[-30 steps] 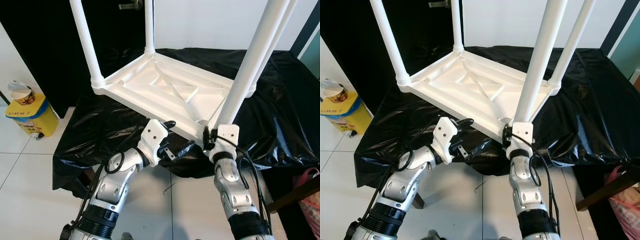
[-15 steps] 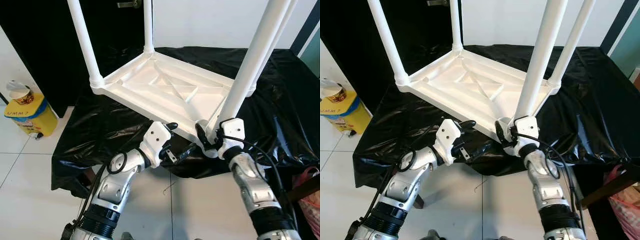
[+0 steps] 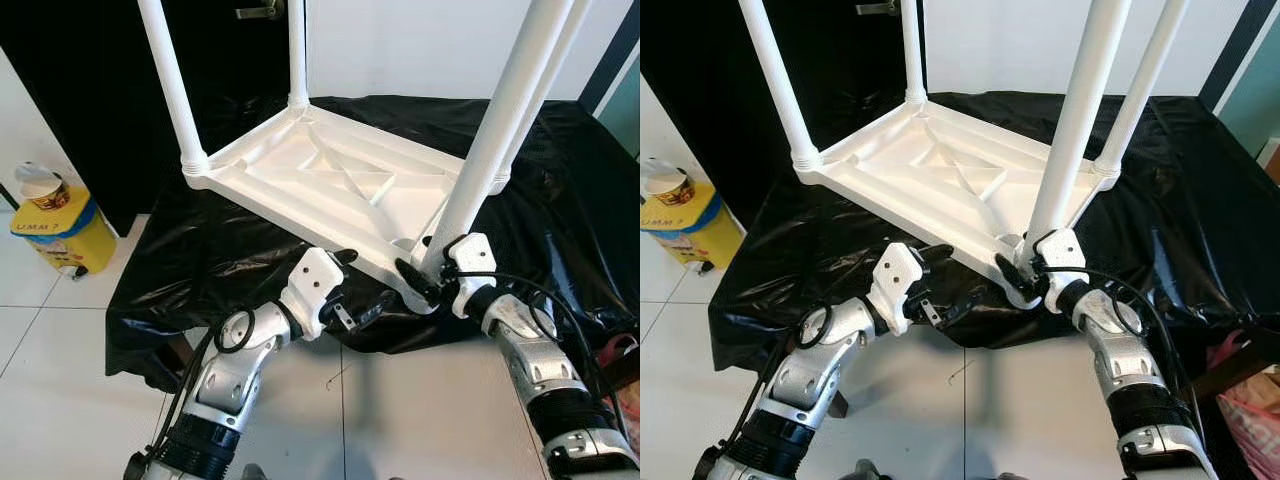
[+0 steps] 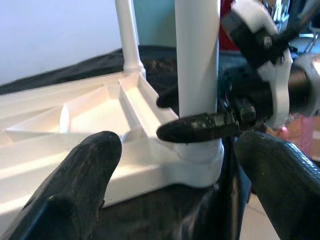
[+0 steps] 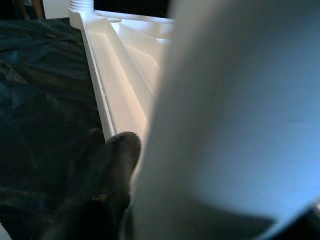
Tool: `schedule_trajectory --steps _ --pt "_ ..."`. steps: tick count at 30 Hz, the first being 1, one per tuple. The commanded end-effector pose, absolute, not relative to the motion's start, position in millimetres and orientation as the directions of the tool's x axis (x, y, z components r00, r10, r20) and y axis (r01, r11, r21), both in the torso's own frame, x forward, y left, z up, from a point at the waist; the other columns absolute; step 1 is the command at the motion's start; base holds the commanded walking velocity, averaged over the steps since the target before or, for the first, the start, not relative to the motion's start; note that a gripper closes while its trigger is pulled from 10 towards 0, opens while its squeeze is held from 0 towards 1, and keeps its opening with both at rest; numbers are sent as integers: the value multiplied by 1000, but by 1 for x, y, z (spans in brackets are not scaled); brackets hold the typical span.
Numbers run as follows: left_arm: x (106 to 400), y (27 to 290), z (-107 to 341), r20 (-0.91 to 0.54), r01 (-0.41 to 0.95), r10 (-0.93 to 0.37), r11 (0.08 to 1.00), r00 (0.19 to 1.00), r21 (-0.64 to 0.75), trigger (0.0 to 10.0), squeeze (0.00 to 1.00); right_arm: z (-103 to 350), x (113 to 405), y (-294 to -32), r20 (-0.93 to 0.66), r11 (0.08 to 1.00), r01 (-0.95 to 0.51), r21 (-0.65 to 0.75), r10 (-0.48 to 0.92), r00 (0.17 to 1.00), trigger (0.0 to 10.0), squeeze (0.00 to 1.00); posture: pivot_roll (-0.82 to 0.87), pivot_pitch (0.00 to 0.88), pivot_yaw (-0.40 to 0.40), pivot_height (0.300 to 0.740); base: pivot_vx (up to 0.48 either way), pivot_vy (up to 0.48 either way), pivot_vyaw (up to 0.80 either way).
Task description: Building children table
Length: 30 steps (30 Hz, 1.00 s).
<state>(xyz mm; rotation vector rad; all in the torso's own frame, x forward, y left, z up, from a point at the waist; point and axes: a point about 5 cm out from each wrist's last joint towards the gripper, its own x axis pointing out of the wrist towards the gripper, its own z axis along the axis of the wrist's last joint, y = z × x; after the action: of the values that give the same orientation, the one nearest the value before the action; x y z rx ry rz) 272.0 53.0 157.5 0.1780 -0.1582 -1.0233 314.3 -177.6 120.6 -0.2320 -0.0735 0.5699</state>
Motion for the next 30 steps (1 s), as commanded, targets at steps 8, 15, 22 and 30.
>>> schedule_trajectory --steps 8,15,22,30 --pt "276 57 165 94 788 -810 585 579 191 10000 0 110 312 -181 -17 815 -542 -206 551 834 10000 0 47 5 -41 740 0 0 0" --pt "279 65 164 88 773 -796 603 598 200 10000 0 104 307 -179 20 884 -434 -175 444 896 10000 0 40 7 -37 740 0 0 0" --pt "274 59 154 61 780 -804 590 592 211 10000 0 91 300 -170 -8 926 -321 -197 326 945 10000 0 31 9 -37 740 0 0 0" --pt "272 52 144 18 789 -804 587 595 182 10000 0 81 290 -154 0 985 -122 -126 123 992 10000 0 26 12 -41 740 0 0 0"
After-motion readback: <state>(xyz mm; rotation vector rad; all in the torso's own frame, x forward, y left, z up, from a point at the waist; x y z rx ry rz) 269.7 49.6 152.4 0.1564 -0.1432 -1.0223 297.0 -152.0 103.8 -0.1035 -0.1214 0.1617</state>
